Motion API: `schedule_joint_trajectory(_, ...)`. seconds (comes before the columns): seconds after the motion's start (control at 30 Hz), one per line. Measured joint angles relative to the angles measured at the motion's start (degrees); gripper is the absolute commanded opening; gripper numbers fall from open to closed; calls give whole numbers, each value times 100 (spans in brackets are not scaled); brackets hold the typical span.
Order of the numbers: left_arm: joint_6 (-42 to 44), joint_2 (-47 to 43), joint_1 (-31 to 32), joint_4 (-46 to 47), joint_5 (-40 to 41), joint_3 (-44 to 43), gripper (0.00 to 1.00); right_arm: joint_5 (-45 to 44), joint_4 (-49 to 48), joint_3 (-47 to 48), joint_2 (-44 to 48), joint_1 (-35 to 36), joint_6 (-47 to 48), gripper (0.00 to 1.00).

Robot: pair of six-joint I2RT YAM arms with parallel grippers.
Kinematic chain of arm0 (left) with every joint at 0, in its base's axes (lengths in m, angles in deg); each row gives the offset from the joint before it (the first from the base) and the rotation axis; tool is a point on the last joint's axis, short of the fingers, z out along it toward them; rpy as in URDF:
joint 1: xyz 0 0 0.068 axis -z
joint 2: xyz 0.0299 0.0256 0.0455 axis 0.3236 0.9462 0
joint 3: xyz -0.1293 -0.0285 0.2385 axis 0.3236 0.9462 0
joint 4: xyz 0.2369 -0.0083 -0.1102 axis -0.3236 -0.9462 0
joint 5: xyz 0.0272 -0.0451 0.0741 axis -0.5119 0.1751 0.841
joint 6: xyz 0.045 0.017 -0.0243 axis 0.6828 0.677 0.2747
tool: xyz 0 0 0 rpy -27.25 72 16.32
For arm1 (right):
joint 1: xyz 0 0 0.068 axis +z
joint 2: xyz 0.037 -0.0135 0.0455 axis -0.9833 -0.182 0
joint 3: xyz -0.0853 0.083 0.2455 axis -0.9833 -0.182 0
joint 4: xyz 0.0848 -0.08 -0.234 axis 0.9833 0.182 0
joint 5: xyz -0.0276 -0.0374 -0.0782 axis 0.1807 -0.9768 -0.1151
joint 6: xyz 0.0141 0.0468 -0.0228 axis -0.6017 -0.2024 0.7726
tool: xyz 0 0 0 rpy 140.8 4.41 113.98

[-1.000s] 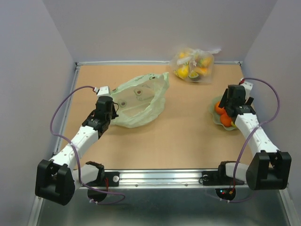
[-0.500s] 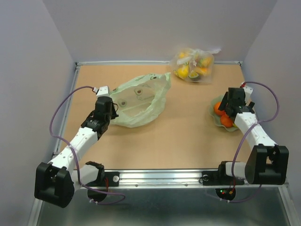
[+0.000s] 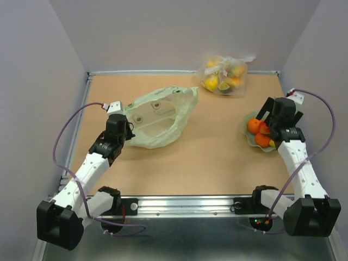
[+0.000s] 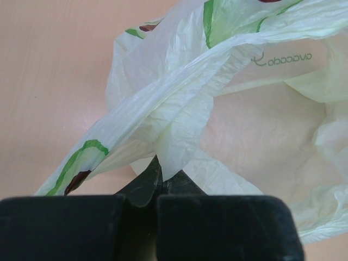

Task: Untie the knot of the plastic bag and take out the fruit

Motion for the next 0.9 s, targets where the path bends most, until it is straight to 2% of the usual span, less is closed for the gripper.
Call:
schedule_joint_trajectory(0.17, -162, -304, 0, -398, 79, 0, 0, 122, 9, 223, 682, 0, 2, 100)
schedule_joint_trajectory(0.4, -546, -697, 0, -839, 553, -24, 0, 323, 15, 306, 2118, 0, -4, 100)
schedule_joint_trajectory(0.47, -702, -743, -2, -966, 706, -31, 6, 398, 17, 306, 2575, 0, 2, 100)
schedule_joint_trajectory(0.5, -767, -772, -2, -1019, 761, -31, 10, 428, 15, 306, 2756, 0, 15, 100)
schedule_joint_trajectory(0.53, -848, -822, -2, -1082, 809, -31, 26, 457, 17, 306, 2924, 0, 33, 100)
schedule_joint_trajectory(0.57, -907, -866, -2, -1134, 837, -31, 37, 483, 15, 306, 3077, 0, 61, 100)
schedule_joint_trajectory(0.6, -992, -931, -2, -1185, 857, -31, 43, 511, 2, 306, 3294, 4, 98, 100)
schedule_joint_trajectory(0.63, -1064, -984, -2, -1228, 870, -31, 59, 518, 0, 306, 3427, 31, 138, 100)
schedule_joint_trajectory(0.73, -1252, -1158, -2, -1368, 883, -42, 74, 514, 7, 306, 3641, 149, 262, 100)
schedule_joint_trajectory(0.83, -1375, -1427, -2, -1585, 870, -142, 83, 501, 20, 306, 3676, 315, 354, 100)
schedule_joint_trajectory(0.9, -1414, -1681, -2, -1665, 863, -247, 84, 442, 22, 306, 3707, 494, 422, 100)
